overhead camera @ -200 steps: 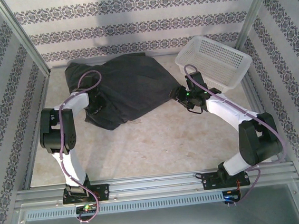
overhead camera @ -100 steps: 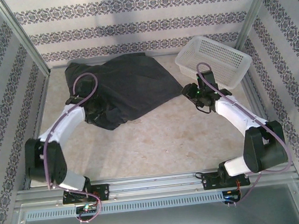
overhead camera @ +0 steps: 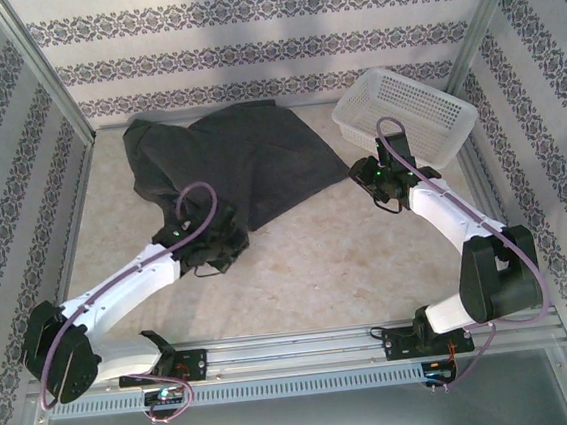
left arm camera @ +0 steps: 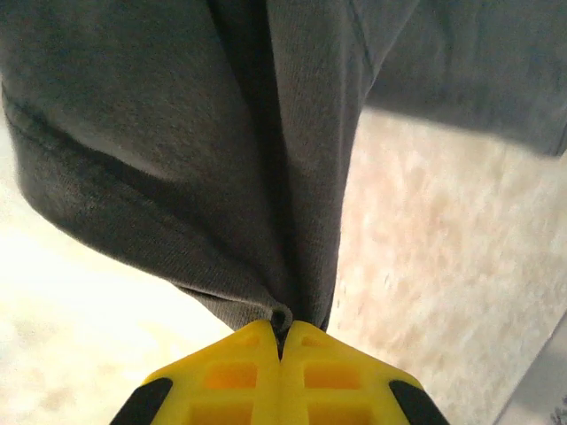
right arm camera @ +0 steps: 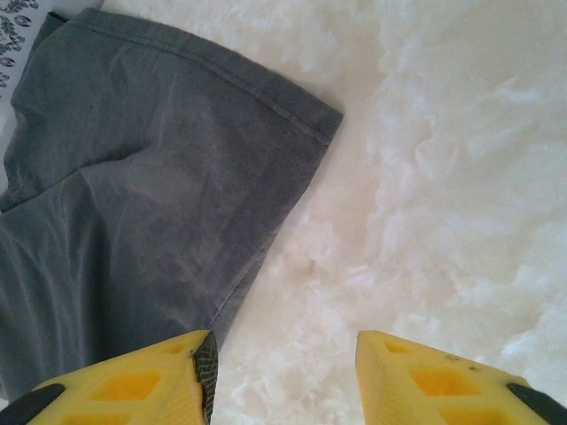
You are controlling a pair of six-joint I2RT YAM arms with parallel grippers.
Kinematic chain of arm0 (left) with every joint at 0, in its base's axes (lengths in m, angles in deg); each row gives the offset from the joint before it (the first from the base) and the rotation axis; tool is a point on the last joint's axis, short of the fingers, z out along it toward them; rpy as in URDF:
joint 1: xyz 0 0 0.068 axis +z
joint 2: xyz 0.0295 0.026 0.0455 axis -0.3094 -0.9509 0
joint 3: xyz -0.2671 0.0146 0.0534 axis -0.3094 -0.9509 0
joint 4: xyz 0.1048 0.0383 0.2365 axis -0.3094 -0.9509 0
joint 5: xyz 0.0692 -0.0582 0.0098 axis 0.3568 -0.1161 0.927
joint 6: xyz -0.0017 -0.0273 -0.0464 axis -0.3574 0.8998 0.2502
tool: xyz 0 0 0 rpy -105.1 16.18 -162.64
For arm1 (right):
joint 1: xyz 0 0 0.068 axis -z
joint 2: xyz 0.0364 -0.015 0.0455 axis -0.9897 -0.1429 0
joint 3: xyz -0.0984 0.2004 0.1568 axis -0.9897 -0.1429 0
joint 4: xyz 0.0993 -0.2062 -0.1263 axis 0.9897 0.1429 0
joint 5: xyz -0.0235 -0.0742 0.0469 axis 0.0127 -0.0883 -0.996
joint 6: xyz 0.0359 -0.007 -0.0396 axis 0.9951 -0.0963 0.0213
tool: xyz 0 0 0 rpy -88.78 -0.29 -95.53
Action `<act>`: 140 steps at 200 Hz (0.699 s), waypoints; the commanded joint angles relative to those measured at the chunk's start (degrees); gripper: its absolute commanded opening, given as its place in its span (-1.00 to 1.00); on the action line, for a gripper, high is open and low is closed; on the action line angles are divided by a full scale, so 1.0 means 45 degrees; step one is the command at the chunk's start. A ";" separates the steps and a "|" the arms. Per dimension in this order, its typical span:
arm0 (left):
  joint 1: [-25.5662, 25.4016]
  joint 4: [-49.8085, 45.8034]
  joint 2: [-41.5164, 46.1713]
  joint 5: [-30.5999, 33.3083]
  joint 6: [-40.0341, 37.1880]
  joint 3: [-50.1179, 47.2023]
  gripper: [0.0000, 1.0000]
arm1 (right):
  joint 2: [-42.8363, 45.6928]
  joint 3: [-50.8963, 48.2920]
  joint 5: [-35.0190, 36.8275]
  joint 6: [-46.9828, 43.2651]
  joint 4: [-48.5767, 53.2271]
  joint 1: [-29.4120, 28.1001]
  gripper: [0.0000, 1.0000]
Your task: Fold and stack the t-shirts
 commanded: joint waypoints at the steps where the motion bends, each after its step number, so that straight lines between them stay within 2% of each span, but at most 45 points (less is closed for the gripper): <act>1: -0.1560 0.1064 -0.0505 0.0515 0.2800 -0.0083 -1.00 | 0.0588 -0.0328 -0.0134 -0.0245 0.0121 0.0050 -0.08; 25: -0.2750 0.2641 -0.1638 0.0845 0.4037 -0.0195 -1.00 | 0.0884 -0.0692 -0.0396 -0.0395 0.0172 0.0075 -0.08; 38: -0.3057 0.4664 -0.2426 0.0724 0.4093 -0.0153 -0.94 | 0.0985 -0.0863 -0.0532 -0.0545 0.0238 0.0064 -0.07; 47: -0.3085 0.6126 -0.3063 0.0284 0.3770 -0.0059 -0.72 | 0.1030 -0.0947 -0.0595 -0.0641 0.0285 0.0081 -0.07; 60: -0.3056 0.7413 -0.3623 -0.0357 0.3105 0.0064 -0.11 | 0.1053 -0.1062 -0.0692 -0.0784 0.0356 0.0098 -0.08; 65: -0.3047 0.7260 -0.3627 -0.0462 0.2831 0.0156 0.02 | 0.1068 -0.1084 -0.0721 -0.0809 0.0405 0.0103 -0.08; 72: -0.3046 0.6557 -0.3388 -0.0369 0.2354 0.0270 0.09 | 0.1072 -0.1105 -0.0786 -0.0874 0.0465 0.0104 -0.07; 97: -0.2923 0.2346 -0.0857 0.1713 0.1161 -0.0072 0.09 | 0.1180 -0.1138 -0.0905 -0.1360 0.0629 -0.0073 -0.06; 110: -0.2362 0.1136 0.0950 0.2443 0.1128 -0.1031 -0.02 | 0.1146 -0.1167 -0.0986 -0.1581 0.0622 -0.0341 -0.06; 128: -0.0505 -0.0507 0.3382 0.2650 0.1080 -0.2257 -0.27 | 0.0895 -0.1153 -0.1147 -0.1677 0.0583 -0.0997 -0.03; 140: 0.1403 -0.0731 0.4716 0.2231 0.0785 -0.3090 -0.33 | 0.0675 -0.1249 -0.1444 -0.1406 0.0197 -0.1513 -0.02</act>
